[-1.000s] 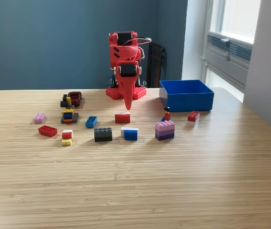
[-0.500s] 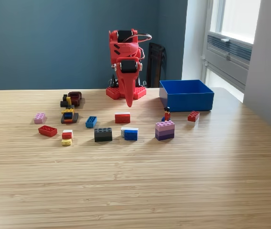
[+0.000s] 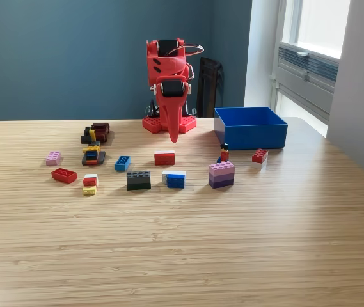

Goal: Grasp a lego block and put it in the bin.

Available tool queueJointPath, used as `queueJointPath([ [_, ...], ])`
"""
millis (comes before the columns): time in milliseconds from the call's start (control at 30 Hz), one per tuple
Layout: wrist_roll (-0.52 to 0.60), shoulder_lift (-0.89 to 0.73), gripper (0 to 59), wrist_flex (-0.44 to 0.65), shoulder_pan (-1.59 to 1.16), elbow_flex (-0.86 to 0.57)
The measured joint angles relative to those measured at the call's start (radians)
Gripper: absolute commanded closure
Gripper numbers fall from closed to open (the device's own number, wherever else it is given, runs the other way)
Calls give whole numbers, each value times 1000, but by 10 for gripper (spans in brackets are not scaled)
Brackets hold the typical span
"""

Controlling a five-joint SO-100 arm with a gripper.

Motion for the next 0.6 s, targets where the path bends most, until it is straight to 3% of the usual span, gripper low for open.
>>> queueJointPath([
  [267,54,-328,563,0,12,-256],
  [600,41,-801,312,0,103,-552],
])
